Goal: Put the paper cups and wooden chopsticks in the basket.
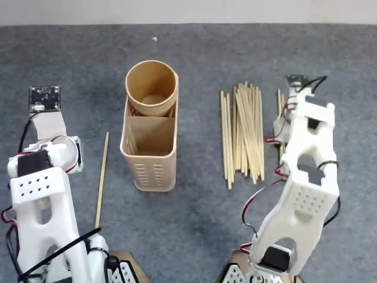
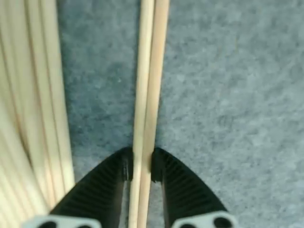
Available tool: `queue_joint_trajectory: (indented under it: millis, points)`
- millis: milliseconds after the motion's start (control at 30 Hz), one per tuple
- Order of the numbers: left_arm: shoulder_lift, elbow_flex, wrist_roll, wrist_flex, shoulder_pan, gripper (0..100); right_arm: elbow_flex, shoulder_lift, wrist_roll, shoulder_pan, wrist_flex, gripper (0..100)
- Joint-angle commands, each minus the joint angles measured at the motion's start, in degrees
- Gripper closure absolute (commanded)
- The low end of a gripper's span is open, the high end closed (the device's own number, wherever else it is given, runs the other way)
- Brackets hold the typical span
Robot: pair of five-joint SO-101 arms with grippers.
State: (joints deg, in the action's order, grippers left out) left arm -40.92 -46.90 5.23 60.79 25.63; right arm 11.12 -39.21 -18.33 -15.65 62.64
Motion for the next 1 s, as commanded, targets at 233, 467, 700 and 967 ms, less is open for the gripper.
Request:
queue_joint_trajectory:
  millis: [233, 467, 700, 967]
  points:
    - [-0.13, -0.57, 0.09, -0.79, -1.10, 84, 24.57, 30.20, 15.12, 3.56, 20.09, 99.4]
    - [-0.22, -1.98, 0.09, -1.14, -1.63, 84, 18.15, 62.81, 21.89, 19.74, 17.63, 99.4]
    - [-0.22, -3.30, 0.09, -1.14, -1.63, 84, -21.05, 92.26, 26.20, 33.10, -15.52, 99.4]
    - [-0.22, -3.47, 0.18, -1.14, -1.63, 84, -55.08, 101.23, 27.16, 44.44, -44.35, 99.4]
